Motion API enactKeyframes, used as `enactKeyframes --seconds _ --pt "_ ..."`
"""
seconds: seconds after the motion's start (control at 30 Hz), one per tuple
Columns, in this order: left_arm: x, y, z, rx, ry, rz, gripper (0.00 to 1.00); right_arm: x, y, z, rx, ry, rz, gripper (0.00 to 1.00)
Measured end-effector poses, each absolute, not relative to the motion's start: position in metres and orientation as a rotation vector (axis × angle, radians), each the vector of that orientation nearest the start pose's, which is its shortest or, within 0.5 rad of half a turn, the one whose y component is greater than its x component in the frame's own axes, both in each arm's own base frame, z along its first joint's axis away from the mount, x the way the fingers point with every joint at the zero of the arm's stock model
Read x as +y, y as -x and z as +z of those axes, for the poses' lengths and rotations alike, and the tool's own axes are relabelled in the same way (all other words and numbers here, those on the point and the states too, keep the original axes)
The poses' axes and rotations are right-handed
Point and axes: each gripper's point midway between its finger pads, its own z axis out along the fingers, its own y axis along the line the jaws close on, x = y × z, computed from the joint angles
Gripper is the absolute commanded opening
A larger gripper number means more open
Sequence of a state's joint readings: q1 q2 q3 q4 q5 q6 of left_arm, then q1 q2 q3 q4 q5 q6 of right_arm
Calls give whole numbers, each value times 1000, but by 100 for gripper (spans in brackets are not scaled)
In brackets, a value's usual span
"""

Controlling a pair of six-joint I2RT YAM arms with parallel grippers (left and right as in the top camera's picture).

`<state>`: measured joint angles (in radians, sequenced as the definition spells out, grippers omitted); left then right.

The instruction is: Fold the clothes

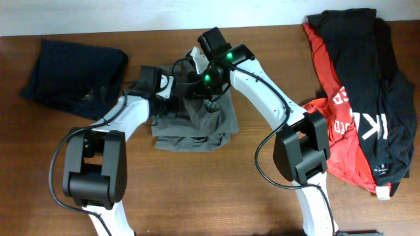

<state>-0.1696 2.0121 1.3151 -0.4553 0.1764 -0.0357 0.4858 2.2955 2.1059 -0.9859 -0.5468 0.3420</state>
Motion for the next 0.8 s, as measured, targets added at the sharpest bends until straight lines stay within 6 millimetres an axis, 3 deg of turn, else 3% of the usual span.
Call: enactKeyframes --seconds 0.1,0.47,0.5,0.6,0.63,0.7,0.8 --pt "-94 -453 40 2719 -187 -292 54 327 -430 120 2827 358 954 4" --pt "-30 -477 167 2481 -7 -242 58 330 -440 123 2786 335 949 9" --pt "-22 -477 174 2464 22 -237 58 331 -442 124 2777 335 948 15" --pt "5 -476 188 2428 118 -220 58 336 -447 127 2740 347 946 60" --pt "14 -475 190 2424 146 -214 58 340 -447 127 2732 351 944 70" --pt "25 -473 191 2424 183 -206 58 347 -445 128 2719 372 940 79" --pt "28 -470 189 2436 202 -208 58 360 -436 129 2714 413 944 81"
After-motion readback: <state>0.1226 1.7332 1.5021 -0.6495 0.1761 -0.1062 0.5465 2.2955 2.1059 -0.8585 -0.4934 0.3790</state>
